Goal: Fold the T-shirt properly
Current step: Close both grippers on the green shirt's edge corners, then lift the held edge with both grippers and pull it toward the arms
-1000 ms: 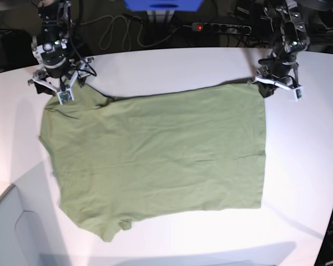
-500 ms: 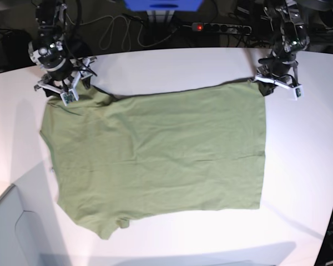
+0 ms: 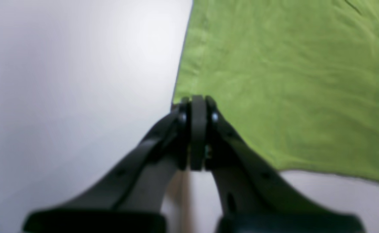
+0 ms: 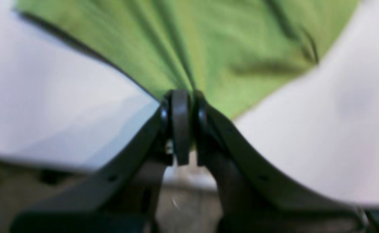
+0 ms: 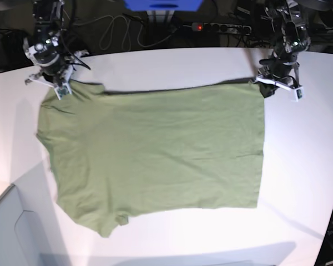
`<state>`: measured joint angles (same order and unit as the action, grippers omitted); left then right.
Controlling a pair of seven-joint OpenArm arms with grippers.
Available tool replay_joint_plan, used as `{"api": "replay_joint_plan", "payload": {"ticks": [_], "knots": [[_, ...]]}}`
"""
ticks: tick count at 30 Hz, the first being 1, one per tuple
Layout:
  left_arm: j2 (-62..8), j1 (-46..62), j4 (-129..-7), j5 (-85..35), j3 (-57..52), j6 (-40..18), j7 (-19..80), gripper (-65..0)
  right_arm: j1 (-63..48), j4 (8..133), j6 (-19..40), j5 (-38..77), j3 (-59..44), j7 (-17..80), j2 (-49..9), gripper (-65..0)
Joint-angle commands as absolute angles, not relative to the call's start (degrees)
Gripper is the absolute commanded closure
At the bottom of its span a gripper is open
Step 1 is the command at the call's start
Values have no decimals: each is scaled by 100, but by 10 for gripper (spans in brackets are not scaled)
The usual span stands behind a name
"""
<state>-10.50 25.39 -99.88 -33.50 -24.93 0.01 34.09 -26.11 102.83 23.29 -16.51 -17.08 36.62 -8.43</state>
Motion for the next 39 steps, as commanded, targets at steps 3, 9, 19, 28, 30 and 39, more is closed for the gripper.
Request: {"api": "replay_joint_plan", "payload": {"ticks": [3,9,19,28,30,39], "knots": [[-1086,2545,-10114,-3398,-2589,-4,3310,0,-2721,10897,2835,-1675,-1930,3741,-857,-1],[-1051,2554,-10114,-3398,-2844,-4,3310,0,-2870,11266,2923,-1675,-2035,3749,-840,-1],[-1042,2949,-10774,-3442,-2967,-4,3319,0,-2853,11292,2923,-1666,-2026,3714,-840,-1],[-734,3600,-11301,-3451,-3266,-4,3319,0,-2941,11802,2923,-1666,-2000,3741,-840,-1],[-673,3679,-11301,-3442,-3371,-4,3327,0,-2967,11802,2923,-1666,-2000,3741,-840,-1],[-629,3855,-11284,-3433,-3371,-4,3319,0,-3029,11820,2923,-1666,-1991,3705,-840,-1]]}}
